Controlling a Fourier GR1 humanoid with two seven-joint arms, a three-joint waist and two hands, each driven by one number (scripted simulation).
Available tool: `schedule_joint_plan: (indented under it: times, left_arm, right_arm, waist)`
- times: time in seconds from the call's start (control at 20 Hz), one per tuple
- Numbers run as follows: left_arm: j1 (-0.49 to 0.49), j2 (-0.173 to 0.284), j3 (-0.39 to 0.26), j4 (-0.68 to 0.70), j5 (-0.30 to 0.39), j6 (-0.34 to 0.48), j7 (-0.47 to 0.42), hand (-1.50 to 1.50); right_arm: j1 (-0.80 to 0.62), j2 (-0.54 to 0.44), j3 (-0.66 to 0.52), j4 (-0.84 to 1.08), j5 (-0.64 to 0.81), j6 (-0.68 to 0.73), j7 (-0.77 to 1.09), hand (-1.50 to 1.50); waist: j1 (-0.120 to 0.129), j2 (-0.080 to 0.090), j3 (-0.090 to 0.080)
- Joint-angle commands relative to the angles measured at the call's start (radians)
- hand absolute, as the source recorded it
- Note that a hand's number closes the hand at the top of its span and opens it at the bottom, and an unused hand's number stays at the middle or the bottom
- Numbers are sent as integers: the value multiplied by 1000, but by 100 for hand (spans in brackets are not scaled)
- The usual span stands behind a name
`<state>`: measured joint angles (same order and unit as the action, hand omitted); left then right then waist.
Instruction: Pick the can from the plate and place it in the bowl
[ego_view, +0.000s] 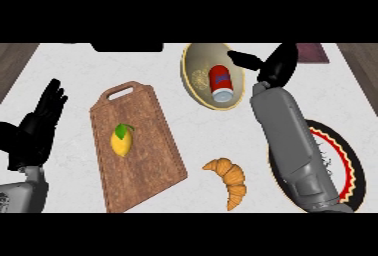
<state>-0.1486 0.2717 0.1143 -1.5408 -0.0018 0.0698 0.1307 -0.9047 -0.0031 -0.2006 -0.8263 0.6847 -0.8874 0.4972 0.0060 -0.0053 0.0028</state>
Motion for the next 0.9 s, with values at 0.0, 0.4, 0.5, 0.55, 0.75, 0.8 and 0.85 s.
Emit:
schedule_joint_plan:
  times: [0.0, 0.4, 0.5, 0.55, 0.75, 0.8, 0.85]
  left_arm:
    - [29, 8, 26, 31, 13, -15, -35, 0]
    - [-9, 22, 49, 16, 9, -4, 4, 0]
    - [16, 21, 54, 13, 23, -20, -7, 0]
    - [8, 31, 59, 44, 18, -30, -30, 0]
    - [17, 8, 43, -29, 19, -29, 18, 0]
    - [2, -19, 24, 0, -25, 18, -4, 0]
    - [-37, -19, 28, 104, -26, -7, -69, 0]
  right_arm:
    - [163, 3, 32, -243, -147, 29, -64, -150]
    - [675, 3, 236, -767, -239, 123, -68, -150]
    - [771, -10, 220, -906, -312, 180, -98, -150]
    - [833, -8, 225, -932, -374, 204, -150, -150]
    - [924, -18, 246, -1054, -402, 214, -199, -150]
    - [964, -32, 246, -1126, -418, 232, -201, -150]
    - [995, -19, 247, -1096, -437, 227, -265, -150]
  waist:
    - [-28, -5, -2]
    - [-43, -5, -3]
    - [-39, -4, -3]
    - [-36, -1, -2]
    - [-12, 3, -2]
    - [-17, 3, -2]
    - [-16, 5, -3]
